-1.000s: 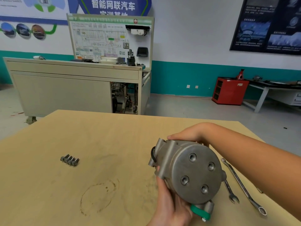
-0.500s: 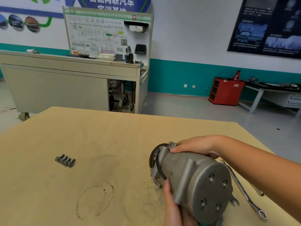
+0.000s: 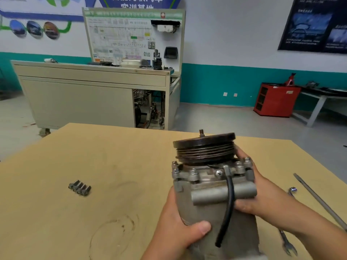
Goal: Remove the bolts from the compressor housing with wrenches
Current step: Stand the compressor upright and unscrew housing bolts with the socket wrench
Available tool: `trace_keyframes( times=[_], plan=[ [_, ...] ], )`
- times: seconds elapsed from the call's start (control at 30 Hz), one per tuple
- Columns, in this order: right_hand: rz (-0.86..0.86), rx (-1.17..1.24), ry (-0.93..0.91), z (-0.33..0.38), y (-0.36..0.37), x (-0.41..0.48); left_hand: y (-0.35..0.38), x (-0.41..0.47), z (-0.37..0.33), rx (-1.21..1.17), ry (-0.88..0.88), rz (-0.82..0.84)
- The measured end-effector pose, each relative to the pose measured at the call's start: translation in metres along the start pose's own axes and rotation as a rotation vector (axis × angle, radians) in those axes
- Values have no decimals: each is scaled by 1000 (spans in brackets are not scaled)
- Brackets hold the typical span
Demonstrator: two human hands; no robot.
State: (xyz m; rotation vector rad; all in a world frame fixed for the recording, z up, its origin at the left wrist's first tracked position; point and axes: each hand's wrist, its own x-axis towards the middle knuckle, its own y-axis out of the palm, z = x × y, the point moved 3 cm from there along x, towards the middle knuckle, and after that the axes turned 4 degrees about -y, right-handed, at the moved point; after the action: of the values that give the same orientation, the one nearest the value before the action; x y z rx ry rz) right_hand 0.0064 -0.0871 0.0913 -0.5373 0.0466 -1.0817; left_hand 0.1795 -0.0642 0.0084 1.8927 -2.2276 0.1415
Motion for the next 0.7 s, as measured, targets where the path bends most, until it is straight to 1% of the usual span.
trace_keyframes(
  times=[0.07, 0.13, 0.17, 0.2, 0.23, 0.27, 0.3, 0.33, 0.37, 0.4, 0.43, 0.47, 0.5, 0.57, 0.63, 0.7],
  plan=[
    [-72, 81, -59, -17, 11, -2, -16, 9, -5, 144, 50, 1],
    [-36, 164, -170, -24, 23, -10, -35, 22, -7, 317, 67, 47],
    [-154, 239, -91, -23, 16, -12, -40, 27, -8, 386, 83, 79],
    [-160, 559, -131, -22, 24, -7, -45, 33, -8, 426, 86, 103],
    [-178, 861, -85, -28, 32, 0, -48, 36, -6, 469, 105, 115],
    [-192, 920, -27, -39, 35, 8, -51, 37, -2, 499, 120, 122],
    [-229, 761, 59, -52, 32, 12, -53, 37, 3, 525, 119, 123],
    [-189, 646, 9, -68, 31, 12, -54, 36, 10, 537, 110, 131],
    [-97, 974, 44, -78, 40, 22, -54, 36, 17, 534, 94, 134],
    [-161, 1209, 247, -90, 41, 29, -54, 36, 22, 522, 86, 131],
    [-143, 1277, 259, -92, 42, 32, -54, 36, 25, 515, 81, 129],
    [-196, 1055, 112, -95, 45, 30, -54, 38, 26, 514, 84, 131],
    [-243, 893, 51, -100, 45, 29, -53, 40, 27, 519, 93, 130],
    [-284, 929, 49, -103, 47, 29, -54, 42, 30, 533, 109, 130],
    [-276, 829, -20, -103, 44, 27, -54, 43, 32, 535, 119, 136],
    [-214, 483, -77, -95, 42, 24, -53, 44, 35, 538, 132, 132]
  ],
)
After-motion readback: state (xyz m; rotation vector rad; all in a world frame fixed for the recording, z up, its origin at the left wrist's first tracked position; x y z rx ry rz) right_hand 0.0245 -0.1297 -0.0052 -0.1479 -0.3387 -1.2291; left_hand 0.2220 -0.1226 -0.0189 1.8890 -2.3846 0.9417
